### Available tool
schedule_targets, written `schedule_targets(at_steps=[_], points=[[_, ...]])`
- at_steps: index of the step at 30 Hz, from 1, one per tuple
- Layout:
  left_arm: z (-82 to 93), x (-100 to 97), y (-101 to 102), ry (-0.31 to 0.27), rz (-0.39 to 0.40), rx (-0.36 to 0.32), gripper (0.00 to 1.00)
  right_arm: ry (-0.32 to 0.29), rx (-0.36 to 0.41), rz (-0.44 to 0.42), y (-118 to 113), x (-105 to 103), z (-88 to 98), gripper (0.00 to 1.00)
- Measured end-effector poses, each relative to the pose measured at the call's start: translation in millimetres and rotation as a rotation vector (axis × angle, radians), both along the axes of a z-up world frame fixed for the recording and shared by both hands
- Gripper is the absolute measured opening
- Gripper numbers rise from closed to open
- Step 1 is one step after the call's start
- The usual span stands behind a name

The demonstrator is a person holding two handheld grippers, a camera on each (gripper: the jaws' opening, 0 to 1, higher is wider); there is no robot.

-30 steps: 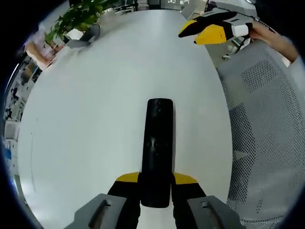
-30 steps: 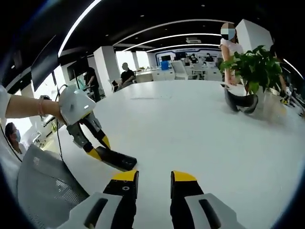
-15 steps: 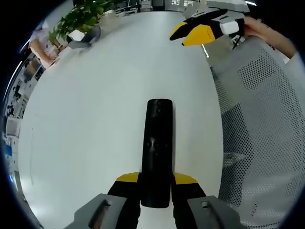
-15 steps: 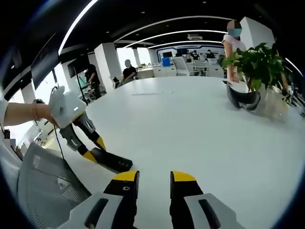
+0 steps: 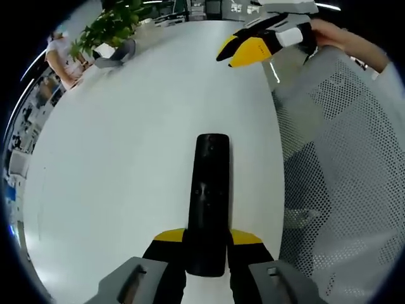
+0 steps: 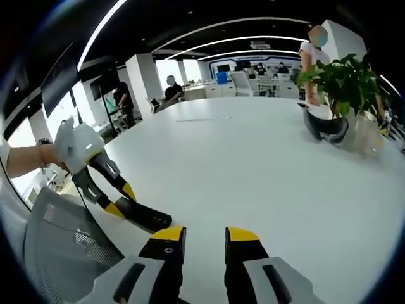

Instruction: Press the specified remote control buttons in sequence, fully releasing each button before pressing the next.

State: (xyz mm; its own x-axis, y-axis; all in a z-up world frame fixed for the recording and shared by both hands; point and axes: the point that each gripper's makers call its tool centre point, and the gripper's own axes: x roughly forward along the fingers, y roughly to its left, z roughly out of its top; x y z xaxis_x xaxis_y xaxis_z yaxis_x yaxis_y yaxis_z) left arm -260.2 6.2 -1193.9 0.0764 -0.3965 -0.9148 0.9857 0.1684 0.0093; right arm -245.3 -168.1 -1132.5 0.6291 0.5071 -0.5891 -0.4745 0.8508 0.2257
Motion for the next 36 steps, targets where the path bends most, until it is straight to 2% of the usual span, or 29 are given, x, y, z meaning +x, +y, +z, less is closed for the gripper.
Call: schedule_targets(at_steps=[5, 7, 11, 15, 17, 19, 22, 25, 28, 36], points=[[1.0, 0.3, 0.8, -0.019, 0.013, -0.138, 0.24, 0.029, 0.0, 0.022, 4.1, -3.4, -4.7, 0.22], [1.0, 0.3, 0.6, -0.023, 0.06, -0.195, 0.24, 0.056, -0.023, 0.065, 8.9, -8.5, -9.8, 0.21], [1.2, -1.7, -0.2, -0.047, 0.1, -0.302, 0.24, 0.096, -0.076, 0.155, 18.3, -17.6, -17.9, 0.19], [1.6, -3.1, -0.8, -0.066, 0.111, -0.37, 0.23, 0.121, -0.117, 0.256, 29.0, -26.5, -22.2, 0.17], [2.0, -3.2, -1.2, -0.081, 0.116, -0.406, 0.23, 0.126, -0.162, 0.322, 32.1, -30.9, -25.3, 0.14], [2.2, -4.6, -1.6, -0.094, 0.091, -0.406, 0.23, 0.144, -0.21, 0.353, 31.2, -33.0, -30.1, 0.13], [3.0, -3.8, -3.4, -0.088, 0.081, -0.393, 0.23, 0.152, -0.218, 0.395, 36.2, -34.2, -33.7, 0.09], [3.5, -6.9, -6.5, -0.087, 0.058, -0.434, 0.23, 0.161, -0.233, 0.431, 40.0, -33.2, -35.0, 0.06], [3.9, -7.8, -8.3, -0.082, 0.032, -0.443, 0.23, 0.156, -0.258, 0.475, 44.0, -33.8, -35.8, 0.0], [4.5, -8.6, -13.4, -0.08, 0.017, -0.462, 0.23, 0.164, -0.259, 0.542, 62.1, -36.5, -40.5, 0.0]])
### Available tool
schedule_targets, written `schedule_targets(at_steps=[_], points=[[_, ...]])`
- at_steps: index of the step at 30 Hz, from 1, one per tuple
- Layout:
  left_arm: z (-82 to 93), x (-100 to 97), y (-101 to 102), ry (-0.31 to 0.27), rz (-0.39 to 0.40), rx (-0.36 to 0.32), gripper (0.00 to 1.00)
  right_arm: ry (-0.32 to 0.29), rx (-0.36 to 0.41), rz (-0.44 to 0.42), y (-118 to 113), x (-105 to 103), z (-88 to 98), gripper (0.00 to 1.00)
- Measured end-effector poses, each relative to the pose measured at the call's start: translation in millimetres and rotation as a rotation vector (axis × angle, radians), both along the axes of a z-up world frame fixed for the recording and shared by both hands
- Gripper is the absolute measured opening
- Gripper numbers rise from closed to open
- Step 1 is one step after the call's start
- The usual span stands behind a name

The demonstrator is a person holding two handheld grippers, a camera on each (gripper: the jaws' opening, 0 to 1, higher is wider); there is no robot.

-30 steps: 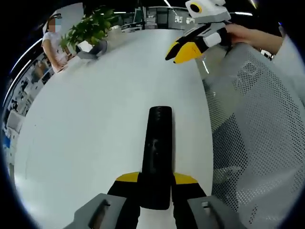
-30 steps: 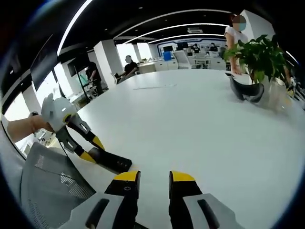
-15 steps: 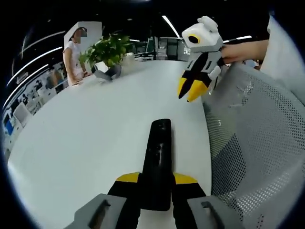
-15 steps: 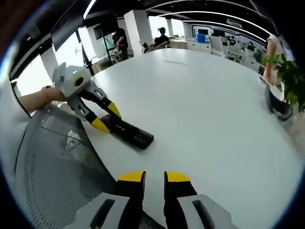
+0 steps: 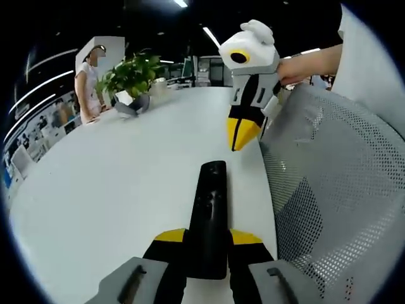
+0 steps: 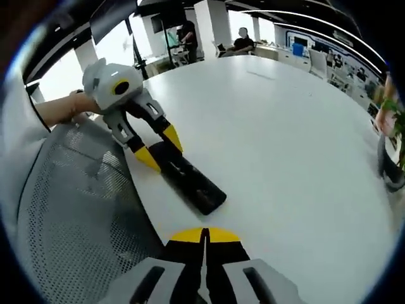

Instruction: Press the specified remote control buttons in sequence, fully releasing each button before pressing the next.

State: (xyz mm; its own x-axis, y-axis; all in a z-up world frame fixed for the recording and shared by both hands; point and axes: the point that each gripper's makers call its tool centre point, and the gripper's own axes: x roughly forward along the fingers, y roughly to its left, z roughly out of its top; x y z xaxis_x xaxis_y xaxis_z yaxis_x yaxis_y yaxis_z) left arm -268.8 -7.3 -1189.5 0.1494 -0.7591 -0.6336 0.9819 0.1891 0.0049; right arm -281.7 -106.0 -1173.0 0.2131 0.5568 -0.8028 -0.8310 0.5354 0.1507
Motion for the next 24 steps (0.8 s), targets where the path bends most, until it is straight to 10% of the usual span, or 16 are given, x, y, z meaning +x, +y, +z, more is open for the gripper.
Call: schedule_targets(at_steps=[24], points=[[-0.5, -1.2, -2.3, 0.017, 0.013, 0.001, 0.24, -0.009, -0.081, 0.089, 6.1, 11.2, -5.3, 0.0]])
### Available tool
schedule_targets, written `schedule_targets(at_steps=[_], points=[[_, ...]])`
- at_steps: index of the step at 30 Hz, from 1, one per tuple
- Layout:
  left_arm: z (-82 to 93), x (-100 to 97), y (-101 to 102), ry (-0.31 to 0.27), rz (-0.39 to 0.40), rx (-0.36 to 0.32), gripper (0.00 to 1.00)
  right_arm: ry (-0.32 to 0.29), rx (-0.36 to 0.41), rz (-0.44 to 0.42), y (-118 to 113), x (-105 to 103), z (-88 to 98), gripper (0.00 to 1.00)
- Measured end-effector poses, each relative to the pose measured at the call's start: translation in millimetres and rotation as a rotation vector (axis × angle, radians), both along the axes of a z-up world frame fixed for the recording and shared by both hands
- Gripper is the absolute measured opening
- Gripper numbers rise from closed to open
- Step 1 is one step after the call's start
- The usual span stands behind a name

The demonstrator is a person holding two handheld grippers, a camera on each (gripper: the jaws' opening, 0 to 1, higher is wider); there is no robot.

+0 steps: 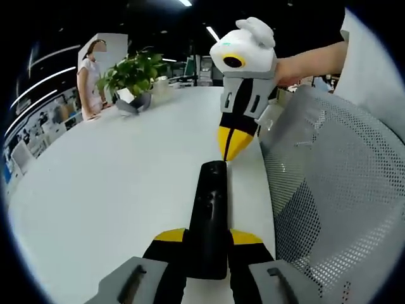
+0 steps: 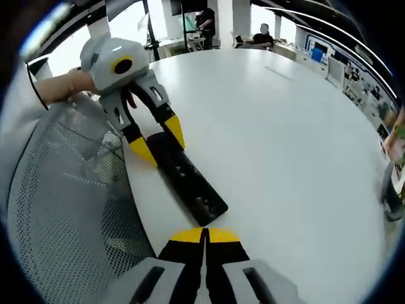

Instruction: Press the specified remote control buttons in sequence, fully releasing each button before pressing the next.

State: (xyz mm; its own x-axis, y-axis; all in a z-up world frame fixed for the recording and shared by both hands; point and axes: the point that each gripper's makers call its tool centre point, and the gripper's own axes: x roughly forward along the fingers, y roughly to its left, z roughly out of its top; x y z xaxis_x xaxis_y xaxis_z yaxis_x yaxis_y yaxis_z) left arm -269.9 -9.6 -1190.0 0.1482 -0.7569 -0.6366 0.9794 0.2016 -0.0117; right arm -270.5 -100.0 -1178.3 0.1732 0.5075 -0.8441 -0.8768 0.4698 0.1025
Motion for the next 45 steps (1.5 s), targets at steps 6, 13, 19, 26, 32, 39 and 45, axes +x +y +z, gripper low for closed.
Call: schedule_targets(at_steps=[6, 13, 19, 26, 32, 39, 45], points=[[-0.1, -0.3, -0.1, -0.004, -0.005, 0.003, 0.24, -0.048, -0.015, 0.048, 6.1, 15.2, 1.8, 0.0], [-0.3, -0.6, -1.1, 0.016, 0.012, 0.026, 0.25, -0.032, -0.035, 0.101, 12.7, 11.7, -6.9, 0.0], [-1.0, -0.1, -2.2, -0.004, -0.002, 0.062, 0.26, -0.046, -0.029, 0.114, 13.2, 9.9, -5.0, 0.0], [-0.3, -3.3, -4.7, 0.001, -0.012, 0.045, 0.25, -0.092, -0.178, 0.296, 13.6, 10.4, -6.4, 0.0], [-0.4, -3.5, -4.2, 0.0, -0.009, 0.041, 0.25, -0.093, -0.288, 0.46, 14.5, 9.9, -8.3, 0.0], [-0.1, -3.8, -4.2, 0.009, 0.011, 0.05, 0.25, -0.072, -0.316, 0.469, 14.5, 9.7, -8.7, 0.0], [0.0, -4.2, -3.6, 0.007, 0.011, 0.042, 0.25, -0.069, -0.313, 0.445, 13.3, 10.1, -8.3, 0.0]])
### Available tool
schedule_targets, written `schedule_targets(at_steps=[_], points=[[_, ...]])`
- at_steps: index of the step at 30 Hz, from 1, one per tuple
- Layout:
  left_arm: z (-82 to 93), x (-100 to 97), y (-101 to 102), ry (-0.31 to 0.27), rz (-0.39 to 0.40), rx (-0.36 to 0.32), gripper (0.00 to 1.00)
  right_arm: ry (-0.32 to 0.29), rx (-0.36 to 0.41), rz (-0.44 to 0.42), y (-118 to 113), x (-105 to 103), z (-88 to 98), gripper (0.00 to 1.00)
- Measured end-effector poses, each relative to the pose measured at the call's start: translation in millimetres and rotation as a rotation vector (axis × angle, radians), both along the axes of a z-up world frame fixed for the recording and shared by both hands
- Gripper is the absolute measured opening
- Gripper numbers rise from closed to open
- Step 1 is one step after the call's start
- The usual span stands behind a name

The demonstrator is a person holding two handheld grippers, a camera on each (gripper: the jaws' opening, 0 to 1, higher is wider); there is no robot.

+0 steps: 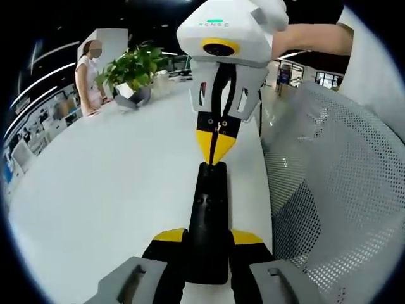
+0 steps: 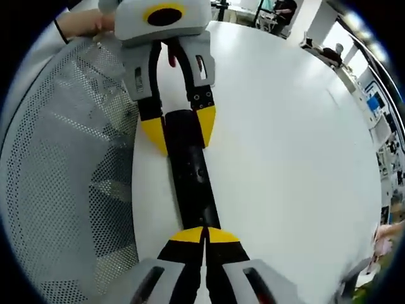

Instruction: Press the specified remote control buttons in sequence, fully releasing each button before pressing the next.

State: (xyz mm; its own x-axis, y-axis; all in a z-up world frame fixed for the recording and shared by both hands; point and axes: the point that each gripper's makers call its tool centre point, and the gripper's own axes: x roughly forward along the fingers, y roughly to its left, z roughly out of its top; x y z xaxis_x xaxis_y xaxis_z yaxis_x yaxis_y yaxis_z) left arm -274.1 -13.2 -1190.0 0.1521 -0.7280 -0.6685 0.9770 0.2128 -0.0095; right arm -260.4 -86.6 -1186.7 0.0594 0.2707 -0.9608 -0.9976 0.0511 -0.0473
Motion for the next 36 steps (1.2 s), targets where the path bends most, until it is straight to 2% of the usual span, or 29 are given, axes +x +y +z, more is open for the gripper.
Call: schedule_targets(at_steps=[6, 7, 9, 11, 13, 15, 19, 24, 29, 36], points=[[0.4, 0.2, 0.4, -0.002, -0.003, -0.014, 0.25, -0.063, 0.089, -0.061, -0.7, -0.2, 1.8, 0.0], [0.3, 0.2, 0.6, -0.001, -0.003, -0.016, 0.25, -0.055, 0.115, -0.097, 0.3, 0.1, 2.3, 0.0], [0.4, 0.1, 1.1, -0.003, -0.01, -0.025, 0.25, 0.003, 0.175, -0.2, -0.7, 0.6, 3.9, 0.0], [0.7, -0.6, 0.4, -0.006, -0.021, -0.027, 0.25, 0.019, 0.194, -0.221, -2.1, 0.5, 4.2, 0.0], [0.7, -2.0, 0.3, -0.006, -0.028, -0.028, 0.24, 0.02, 0.199, -0.219, -4.2, -0.9, 6.3, 0.0], [0.3, -3.8, -0.6, -0.009, -0.046, -0.034, 0.24, 0.043, 0.237, -0.187, 1.4, -7.7, 10.7, 0.0], [0.4, -8.7, -3.5, -0.025, -0.098, -0.049, 0.24, 0.062, 0.248, -0.165, 5.8, -13.6, 13.4, 0.0], [-1.0, -10.3, -5.6, -0.02, -0.117, -0.054, 0.24, 0.081, 0.193, -0.101, 5.9, -26.3, 2.6, 0.0], [-2.9, -7.7, -6.7, -0.018, -0.116, -0.06, 0.24, 0.069, 0.199, -0.1, 7.5, -23.1, 5.1, 0.0], [-2.4, -7.1, -7.4, -0.013, -0.11, -0.064, 0.24, 0.041, 0.149, -0.036, 8.4, -24.0, 3.0, 0.0]])
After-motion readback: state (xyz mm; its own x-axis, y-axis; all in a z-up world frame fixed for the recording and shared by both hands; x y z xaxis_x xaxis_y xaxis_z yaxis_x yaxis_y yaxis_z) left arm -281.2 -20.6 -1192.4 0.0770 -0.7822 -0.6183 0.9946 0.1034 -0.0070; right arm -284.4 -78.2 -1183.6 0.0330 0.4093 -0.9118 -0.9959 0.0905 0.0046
